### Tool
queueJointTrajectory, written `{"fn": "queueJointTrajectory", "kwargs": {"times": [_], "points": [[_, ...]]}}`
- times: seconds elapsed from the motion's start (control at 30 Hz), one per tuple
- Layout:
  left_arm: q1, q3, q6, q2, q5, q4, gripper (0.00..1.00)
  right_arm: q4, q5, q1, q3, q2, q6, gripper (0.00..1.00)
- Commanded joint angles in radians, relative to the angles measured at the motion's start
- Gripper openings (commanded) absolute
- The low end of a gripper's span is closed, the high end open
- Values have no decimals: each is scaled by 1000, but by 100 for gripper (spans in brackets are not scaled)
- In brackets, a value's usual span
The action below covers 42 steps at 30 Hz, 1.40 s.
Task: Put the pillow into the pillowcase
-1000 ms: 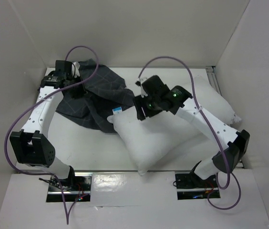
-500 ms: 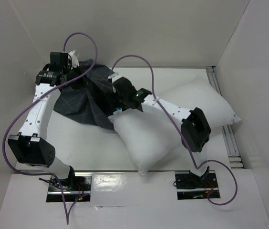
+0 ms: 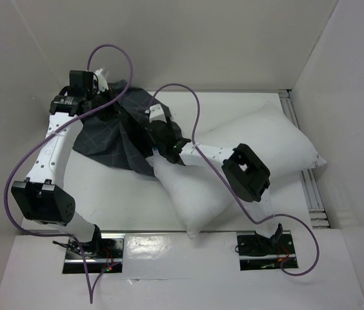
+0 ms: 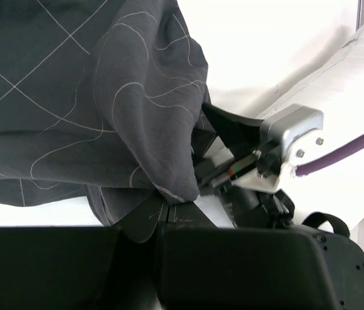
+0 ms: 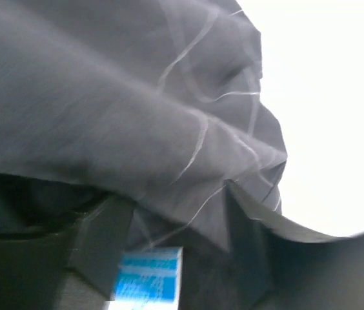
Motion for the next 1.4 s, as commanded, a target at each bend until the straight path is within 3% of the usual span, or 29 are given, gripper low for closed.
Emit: {"fn": "queueJointTrajectory", "kwargs": {"times": [0.0, 0.07, 0.17, 0.27, 0.4, 0.47, 0.5, 0.53, 0.63, 0.87, 1.13, 1.37], "points": [[-3, 0, -5, -23, 14, 42, 0, 170, 175, -16, 27, 34, 29, 62], [-3, -11, -5, -23, 14, 42, 0, 218, 176, -28, 14, 22, 29, 31], [-3, -45, 13, -47, -32, 19, 0, 244, 151, -47, -35, -43, 29, 0], [-3, -93, 38, -72, -78, 19, 0, 232, 67, -88, -87, -127, 29, 0], [-3, -169, 79, -81, -106, 19, 4, 156, -177, -169, -108, -212, 6, 0], [-12, -189, 108, -70, -62, 19, 24, 94, -324, -212, -88, -225, -6, 0], [-12, -189, 118, -60, -33, 19, 41, 75, -364, -225, -68, -225, -6, 0], [-26, -189, 118, -49, -16, 31, 53, 60, -421, -234, -68, -225, -6, 0], [-96, -151, 174, -38, -55, 31, 66, 11, -519, -258, -16, -225, -27, 0], [-243, -138, 222, -27, -150, 139, 66, -91, -639, -277, 67, -170, -40, 0], [-408, -209, 288, -92, -399, 300, 67, -100, -755, -317, 86, -152, 3, 0], [-445, -288, 313, -72, -580, 461, 67, -100, -802, -349, 77, -152, 14, 0]]}}
